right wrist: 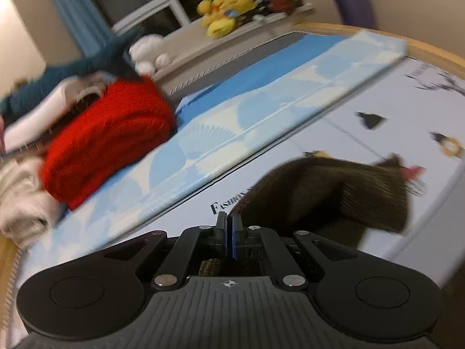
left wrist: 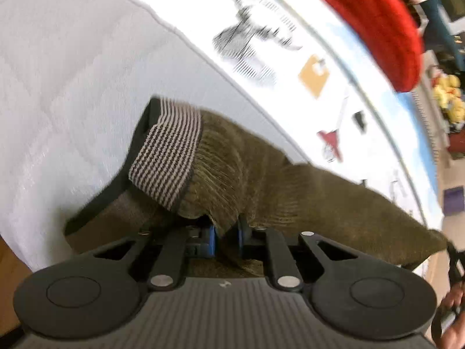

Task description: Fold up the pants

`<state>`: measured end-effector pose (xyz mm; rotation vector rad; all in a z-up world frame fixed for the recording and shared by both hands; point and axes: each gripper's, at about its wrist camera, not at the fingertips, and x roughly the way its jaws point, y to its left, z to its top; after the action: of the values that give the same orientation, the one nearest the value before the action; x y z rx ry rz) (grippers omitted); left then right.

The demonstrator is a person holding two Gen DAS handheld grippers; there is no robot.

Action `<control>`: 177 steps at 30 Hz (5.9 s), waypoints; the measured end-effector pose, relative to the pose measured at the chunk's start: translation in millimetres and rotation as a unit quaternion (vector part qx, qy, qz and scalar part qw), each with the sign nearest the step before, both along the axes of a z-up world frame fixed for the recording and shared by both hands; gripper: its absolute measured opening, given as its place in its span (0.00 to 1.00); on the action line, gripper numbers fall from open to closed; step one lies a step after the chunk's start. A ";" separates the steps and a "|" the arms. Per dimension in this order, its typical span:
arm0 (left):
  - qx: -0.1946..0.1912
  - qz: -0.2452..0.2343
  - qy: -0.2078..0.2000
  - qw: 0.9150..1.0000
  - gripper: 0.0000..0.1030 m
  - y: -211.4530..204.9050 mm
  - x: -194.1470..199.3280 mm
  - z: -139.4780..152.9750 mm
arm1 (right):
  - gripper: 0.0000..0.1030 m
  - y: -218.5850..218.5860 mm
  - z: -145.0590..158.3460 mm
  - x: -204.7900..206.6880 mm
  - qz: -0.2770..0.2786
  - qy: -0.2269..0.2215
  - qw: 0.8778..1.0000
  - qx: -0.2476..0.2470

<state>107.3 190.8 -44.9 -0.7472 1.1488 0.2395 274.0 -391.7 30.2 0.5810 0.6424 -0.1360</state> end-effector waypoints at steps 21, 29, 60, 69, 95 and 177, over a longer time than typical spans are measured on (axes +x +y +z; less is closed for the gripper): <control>-0.033 -0.030 0.033 0.998 0.34 53.7 -37.2 -19.3 | 0.12 -188.7 -66.7 -199.6 -0.173 0.156 0.966 0.114; -0.034 -0.018 0.051 0.998 0.47 63.1 -35.7 -28.3 | 0.36 -204.6 -112.6 -146.3 -0.126 0.151 0.976 0.090; -0.002 -0.058 0.052 0.997 0.27 63.5 -38.1 -25.8 | 0.08 -271.1 -89.5 -288.9 -0.297 0.173 0.930 0.133; -0.029 0.046 0.032 0.998 0.53 90.3 -49.0 -21.3 | 0.42 -279.9 -106.0 -288.3 -0.317 0.191 0.919 0.138; 0.102 -0.019 0.018 0.994 0.04 86.5 -62.4 4.8 | 0.17 -290.2 -99.7 -275.8 -0.287 0.253 0.923 0.028; 0.145 -0.237 0.052 0.959 0.09 -10.8 13.5 -27.4 | 0.08 238.3 -103.2 1.9 0.435 0.121 0.891 -0.043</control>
<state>120.9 179.9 -72.3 -0.1895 1.3233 0.0399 276.0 -153.3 -72.9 0.1466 1.0813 0.6159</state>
